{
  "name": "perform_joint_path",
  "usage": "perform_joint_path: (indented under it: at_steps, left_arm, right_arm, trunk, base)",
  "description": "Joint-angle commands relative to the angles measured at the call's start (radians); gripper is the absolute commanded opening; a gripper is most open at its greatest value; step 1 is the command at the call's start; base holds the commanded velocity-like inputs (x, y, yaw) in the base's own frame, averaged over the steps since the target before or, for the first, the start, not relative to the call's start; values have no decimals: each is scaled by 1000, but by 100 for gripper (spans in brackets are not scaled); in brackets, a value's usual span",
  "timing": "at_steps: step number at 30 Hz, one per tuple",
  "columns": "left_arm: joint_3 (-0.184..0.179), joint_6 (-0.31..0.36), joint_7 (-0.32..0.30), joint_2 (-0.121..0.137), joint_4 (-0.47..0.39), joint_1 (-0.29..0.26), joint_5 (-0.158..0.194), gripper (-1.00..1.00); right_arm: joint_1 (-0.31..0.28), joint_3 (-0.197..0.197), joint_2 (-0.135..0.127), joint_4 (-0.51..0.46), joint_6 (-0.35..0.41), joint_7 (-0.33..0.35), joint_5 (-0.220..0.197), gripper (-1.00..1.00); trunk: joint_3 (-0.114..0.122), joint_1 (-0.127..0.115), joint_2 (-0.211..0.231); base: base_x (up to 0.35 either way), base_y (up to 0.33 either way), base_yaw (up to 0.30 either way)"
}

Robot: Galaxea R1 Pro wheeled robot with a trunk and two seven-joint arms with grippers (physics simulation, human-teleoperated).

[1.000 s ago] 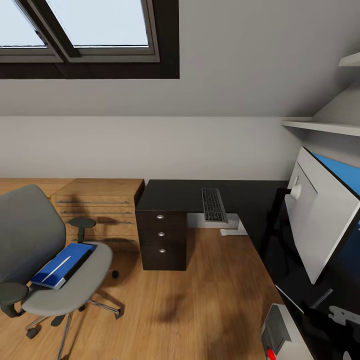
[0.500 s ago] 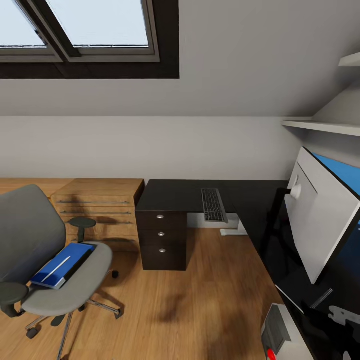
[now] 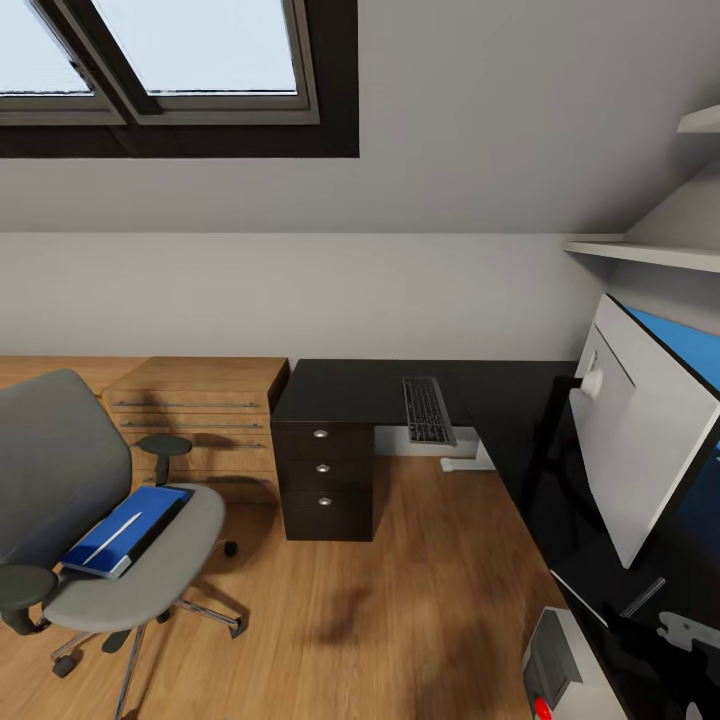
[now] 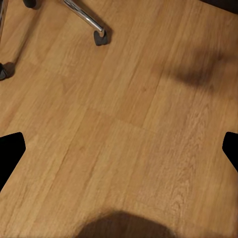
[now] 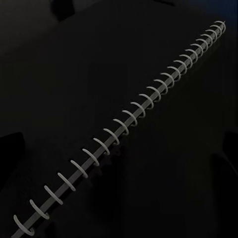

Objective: In the bedroom, organize the workspace by keeping the computer under the desk, ensuring the monitor is on the desk, placing the keyboard on the desk next to the monitor, placing the mouse on the desk next to the keyboard, moving the folder from the swivel chair onto the desk next to the mouse, stacking the notebook on top of the folder with the pen on top of the notebook, and positioning the swivel chair next to the desk.

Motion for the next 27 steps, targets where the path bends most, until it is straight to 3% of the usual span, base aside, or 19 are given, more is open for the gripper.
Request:
perform_joint_path:
  at_steps: [1, 19, 27]
  left_arm:
    - [8, -3, 2, -1, 0, -1, -5, 100]
    - [8, -3, 2, -1, 0, -1, -6, 100]
    - [8, -3, 2, 0, 0, -1, -6, 100]
  right_arm:
    - [0, -5, 0, 30, -2, 2, -3, 100]
    - [0, -5, 2, 22, -6, 3, -5, 100]
    - [0, -5, 2, 13, -7, 36, -6, 100]
  trunk:
    - [-1, 0, -1]
    - [-1, 0, -1]
    - [-1, 0, -1]
  base:
    - [0, 0, 0]
    - [0, 0, 0]
    - [0, 0, 0]
